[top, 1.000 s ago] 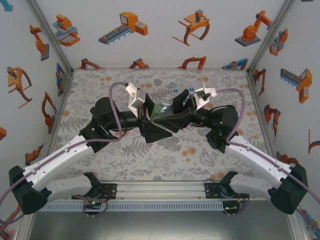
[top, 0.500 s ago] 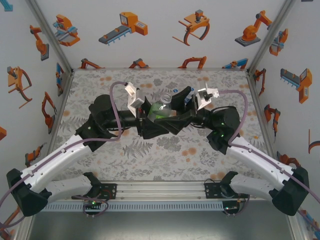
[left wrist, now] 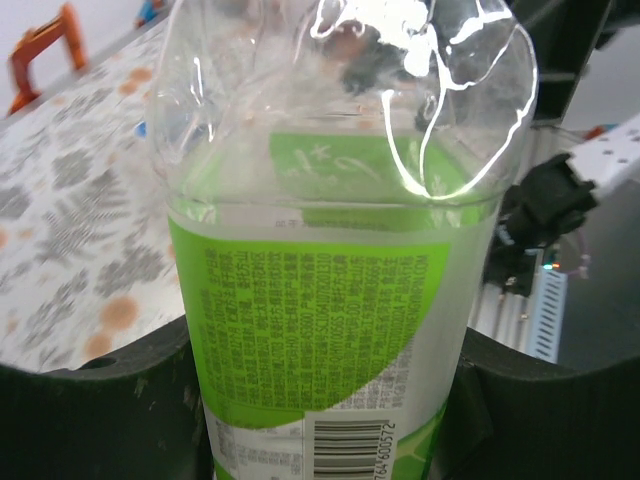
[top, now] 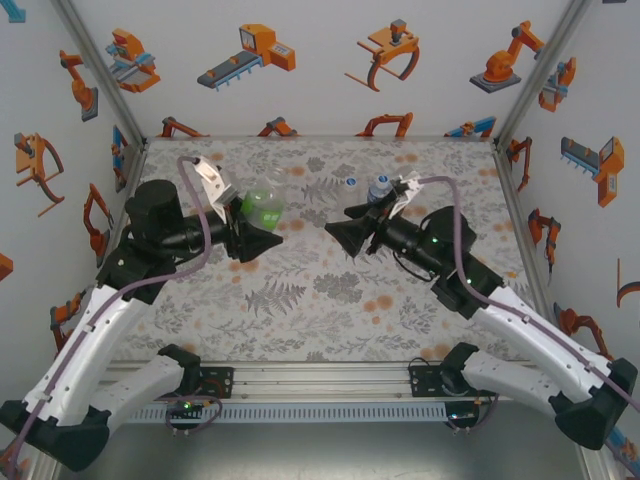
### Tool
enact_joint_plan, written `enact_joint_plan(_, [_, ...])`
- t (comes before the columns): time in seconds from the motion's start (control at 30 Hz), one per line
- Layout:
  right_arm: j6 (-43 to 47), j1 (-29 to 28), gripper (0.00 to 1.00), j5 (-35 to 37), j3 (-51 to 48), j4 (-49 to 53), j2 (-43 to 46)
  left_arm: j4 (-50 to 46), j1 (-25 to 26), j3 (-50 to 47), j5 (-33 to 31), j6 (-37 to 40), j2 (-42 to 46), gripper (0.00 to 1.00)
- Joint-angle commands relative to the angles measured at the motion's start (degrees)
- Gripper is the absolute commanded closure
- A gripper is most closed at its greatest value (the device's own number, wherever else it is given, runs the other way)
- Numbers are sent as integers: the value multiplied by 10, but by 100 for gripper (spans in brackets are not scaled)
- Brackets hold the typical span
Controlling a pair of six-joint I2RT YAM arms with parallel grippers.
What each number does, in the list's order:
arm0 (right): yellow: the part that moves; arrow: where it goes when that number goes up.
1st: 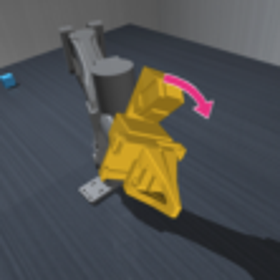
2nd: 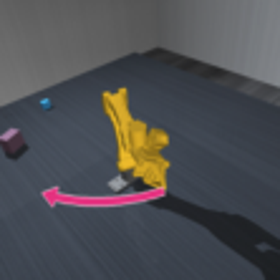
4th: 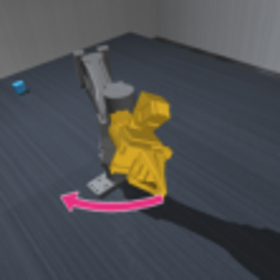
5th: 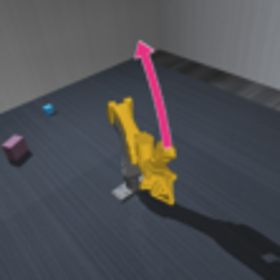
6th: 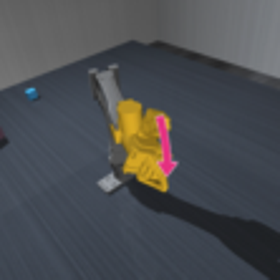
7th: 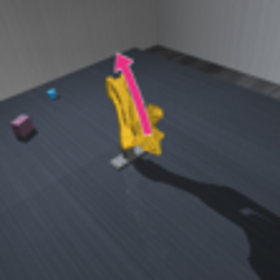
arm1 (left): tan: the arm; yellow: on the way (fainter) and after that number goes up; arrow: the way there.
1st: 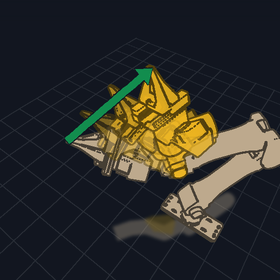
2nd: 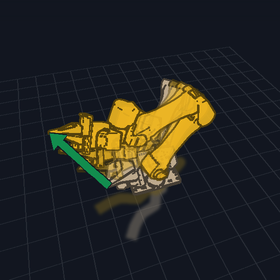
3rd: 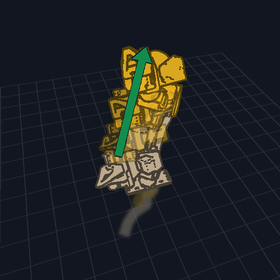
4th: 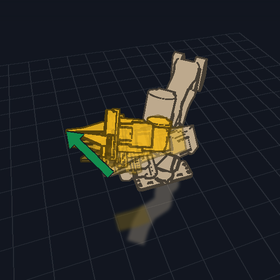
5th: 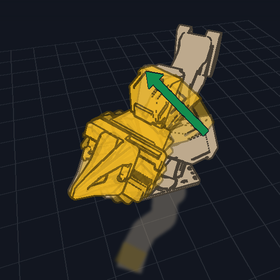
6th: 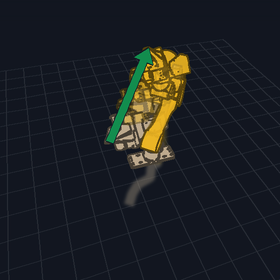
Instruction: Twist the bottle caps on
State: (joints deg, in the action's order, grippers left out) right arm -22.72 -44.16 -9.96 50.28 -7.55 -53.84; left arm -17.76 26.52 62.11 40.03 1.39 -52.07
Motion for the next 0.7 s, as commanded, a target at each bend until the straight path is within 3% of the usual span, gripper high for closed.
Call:
enact_joint_plan(0.0, [-39,2,46,83,9,141,-39,-27,-40,-17,-4,31,6,90])
enact_joint_plan(0.1, [-93,1,51,99,13,199,-95,3,-64,-49,-19,17,11,90])
enact_joint_plan(0.23, [-149,0,55,114,32,280,-176,27,-66,-93,-90,13,18,90])
enact_joint_plan(0.4, [-211,-6,67,101,26,292,-244,43,-67,-136,-147,22,42,90])
enact_joint_plan(0.67, [-207,-41,56,140,60,349,-315,27,-67,-144,-181,21,69,90])
